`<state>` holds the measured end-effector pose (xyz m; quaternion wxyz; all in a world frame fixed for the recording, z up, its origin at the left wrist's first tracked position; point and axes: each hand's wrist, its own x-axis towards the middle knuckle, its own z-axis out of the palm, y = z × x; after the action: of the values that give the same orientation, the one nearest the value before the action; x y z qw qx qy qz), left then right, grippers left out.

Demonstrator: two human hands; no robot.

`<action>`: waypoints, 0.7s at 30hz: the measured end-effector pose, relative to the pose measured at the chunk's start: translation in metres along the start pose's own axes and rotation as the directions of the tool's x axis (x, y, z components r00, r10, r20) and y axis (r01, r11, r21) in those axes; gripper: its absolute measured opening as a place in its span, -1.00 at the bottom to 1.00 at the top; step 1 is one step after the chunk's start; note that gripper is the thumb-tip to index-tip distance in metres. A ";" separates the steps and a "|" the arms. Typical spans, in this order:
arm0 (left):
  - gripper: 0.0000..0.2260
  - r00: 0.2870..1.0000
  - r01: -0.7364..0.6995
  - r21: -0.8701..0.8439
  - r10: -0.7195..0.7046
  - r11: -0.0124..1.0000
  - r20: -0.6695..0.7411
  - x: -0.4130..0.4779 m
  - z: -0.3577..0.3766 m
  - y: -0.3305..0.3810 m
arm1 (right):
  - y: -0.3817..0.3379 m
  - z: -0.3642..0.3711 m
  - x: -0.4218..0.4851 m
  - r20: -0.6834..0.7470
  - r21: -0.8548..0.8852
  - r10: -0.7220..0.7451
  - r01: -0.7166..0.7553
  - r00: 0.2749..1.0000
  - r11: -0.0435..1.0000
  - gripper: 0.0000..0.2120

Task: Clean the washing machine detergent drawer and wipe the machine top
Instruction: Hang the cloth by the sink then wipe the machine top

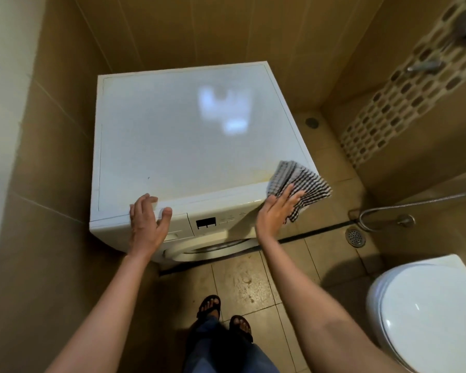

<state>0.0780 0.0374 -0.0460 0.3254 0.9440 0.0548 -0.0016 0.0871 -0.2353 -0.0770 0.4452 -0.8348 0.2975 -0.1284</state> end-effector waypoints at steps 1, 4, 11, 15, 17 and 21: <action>-0.56 1.000 0.004 -0.011 -0.004 1.000 -0.005 0.000 0.000 0.001 | -0.006 0.011 -0.011 0.023 -0.027 -0.008 0.008 1.000 1.000 -0.43; -0.62 0.999 0.030 -0.056 -0.032 0.998 -0.022 0.001 -0.002 0.001 | -0.025 0.033 -0.044 0.123 -0.064 -0.015 0.023 0.992 0.998 -0.43; -0.64 0.995 0.101 -0.109 -0.103 0.989 -0.009 0.003 -0.012 0.010 | -0.048 0.063 -0.095 0.431 -0.383 -0.268 0.444 0.862 0.810 -0.43; -0.62 0.989 0.147 -0.162 -0.147 0.976 0.009 0.002 -0.023 0.016 | -0.078 0.077 -0.091 0.752 -0.378 -0.343 0.795 0.563 0.475 -0.31; -0.63 0.980 0.197 -0.220 -0.199 0.955 0.017 0.003 -0.031 0.021 | -0.090 0.076 -0.090 0.776 -0.411 -0.338 0.833 0.533 0.369 -0.33; -0.69 0.945 0.306 -0.405 -0.326 0.862 0.019 0.009 -0.048 0.028 | -0.112 0.067 -0.086 0.786 -0.295 -0.361 0.818 0.501 0.493 -0.57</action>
<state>0.0881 0.0459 0.0081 0.5061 0.8347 0.2160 -0.0200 0.0939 -0.0900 -0.0191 0.1220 -0.9698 -0.1775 0.1141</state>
